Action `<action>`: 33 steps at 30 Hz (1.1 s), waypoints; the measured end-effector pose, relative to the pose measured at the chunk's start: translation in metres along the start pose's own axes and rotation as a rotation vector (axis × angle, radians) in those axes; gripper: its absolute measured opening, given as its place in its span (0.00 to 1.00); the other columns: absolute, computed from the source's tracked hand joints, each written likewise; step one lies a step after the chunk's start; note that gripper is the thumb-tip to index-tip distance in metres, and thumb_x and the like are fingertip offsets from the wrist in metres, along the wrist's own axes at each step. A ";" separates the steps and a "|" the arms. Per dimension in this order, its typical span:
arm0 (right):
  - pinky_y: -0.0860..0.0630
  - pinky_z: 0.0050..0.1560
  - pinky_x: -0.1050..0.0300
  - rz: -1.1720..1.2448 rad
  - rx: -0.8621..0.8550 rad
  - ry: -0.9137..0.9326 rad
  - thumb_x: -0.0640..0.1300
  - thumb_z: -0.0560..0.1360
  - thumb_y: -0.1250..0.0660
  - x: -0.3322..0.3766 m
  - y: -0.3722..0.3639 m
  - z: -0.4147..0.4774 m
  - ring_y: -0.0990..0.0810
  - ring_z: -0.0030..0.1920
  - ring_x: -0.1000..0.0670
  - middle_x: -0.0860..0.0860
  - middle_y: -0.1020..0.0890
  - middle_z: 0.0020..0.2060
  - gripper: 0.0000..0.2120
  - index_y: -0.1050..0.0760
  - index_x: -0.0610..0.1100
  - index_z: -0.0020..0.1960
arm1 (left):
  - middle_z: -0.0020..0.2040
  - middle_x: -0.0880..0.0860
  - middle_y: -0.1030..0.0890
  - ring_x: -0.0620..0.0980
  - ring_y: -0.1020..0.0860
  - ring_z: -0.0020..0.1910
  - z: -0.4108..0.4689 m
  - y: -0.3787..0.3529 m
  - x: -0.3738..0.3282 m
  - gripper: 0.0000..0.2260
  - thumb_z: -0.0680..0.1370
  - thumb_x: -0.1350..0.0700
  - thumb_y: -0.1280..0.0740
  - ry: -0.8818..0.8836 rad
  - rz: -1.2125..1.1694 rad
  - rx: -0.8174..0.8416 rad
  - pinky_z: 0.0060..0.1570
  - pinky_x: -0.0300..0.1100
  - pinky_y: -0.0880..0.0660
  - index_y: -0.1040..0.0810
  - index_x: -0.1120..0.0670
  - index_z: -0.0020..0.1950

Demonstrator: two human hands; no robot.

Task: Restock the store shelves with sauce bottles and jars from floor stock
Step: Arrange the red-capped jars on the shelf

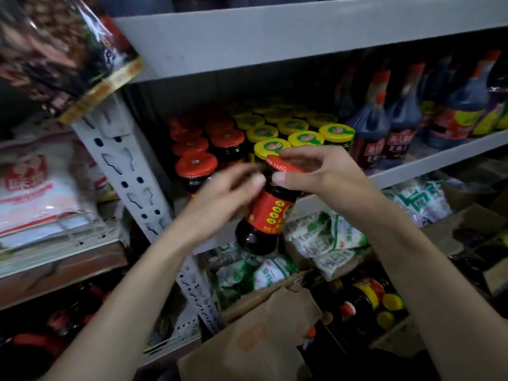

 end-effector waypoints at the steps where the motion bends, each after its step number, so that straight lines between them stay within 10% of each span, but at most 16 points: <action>1: 0.21 0.49 0.66 -0.074 -0.048 0.014 0.48 0.68 0.21 0.000 0.002 0.001 0.18 0.50 0.60 0.56 0.18 0.53 0.27 0.22 0.46 0.65 | 0.47 0.47 0.16 0.44 0.18 0.45 0.004 0.024 -0.014 0.14 0.76 0.48 0.38 -0.076 0.185 -0.182 0.43 0.40 0.23 0.22 0.48 0.59; 4: 0.20 0.55 0.51 -0.413 -0.158 0.063 0.55 0.64 0.21 -0.001 0.002 0.004 0.20 0.55 0.52 0.54 0.19 0.55 0.31 0.22 0.49 0.65 | 0.45 0.50 0.19 0.54 0.21 0.48 0.014 0.049 -0.064 0.09 0.77 0.58 0.38 -0.302 0.902 -0.586 0.42 0.46 0.25 0.19 0.53 0.51; 8: 0.22 0.56 0.47 -0.488 -0.139 0.093 0.58 0.64 0.22 -0.014 -0.006 0.006 0.22 0.57 0.48 0.51 0.22 0.57 0.32 0.22 0.48 0.65 | 0.61 0.59 0.25 0.62 0.31 0.63 0.073 0.036 -0.047 0.17 0.75 0.57 0.36 -0.006 1.475 -0.372 0.55 0.53 0.30 0.24 0.53 0.64; 15: 0.23 0.57 0.47 -0.367 -0.160 0.138 0.59 0.63 0.23 -0.042 -0.021 0.009 0.22 0.54 0.50 0.53 0.22 0.54 0.31 0.21 0.50 0.64 | 0.67 0.56 0.25 0.60 0.26 0.63 0.113 0.050 -0.017 0.21 0.78 0.53 0.36 0.223 1.425 0.063 0.58 0.48 0.27 0.29 0.43 0.71; 24: 0.22 0.55 0.47 -0.305 -0.206 0.200 0.60 0.63 0.24 -0.046 -0.028 0.011 0.21 0.53 0.49 0.51 0.20 0.54 0.30 0.20 0.49 0.61 | 0.61 0.57 0.22 0.59 0.25 0.60 0.108 0.059 -0.020 0.26 0.76 0.31 0.41 0.200 1.527 -0.097 0.46 0.46 0.31 0.25 0.48 0.64; 33: 0.22 0.56 0.47 -0.276 -0.178 0.153 0.58 0.63 0.23 -0.058 -0.019 0.007 0.22 0.54 0.51 0.53 0.22 0.55 0.29 0.20 0.49 0.61 | 0.75 0.54 0.33 0.58 0.32 0.70 0.107 0.059 -0.011 0.27 0.79 0.48 0.35 0.309 1.289 0.105 0.63 0.46 0.33 0.38 0.43 0.77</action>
Point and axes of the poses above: each hand's wrist, its own z-axis towards the middle knuckle, its own y-axis out of the back of the hand, x = y × z, the point moved 9 cm from there along z, towards the middle knuckle
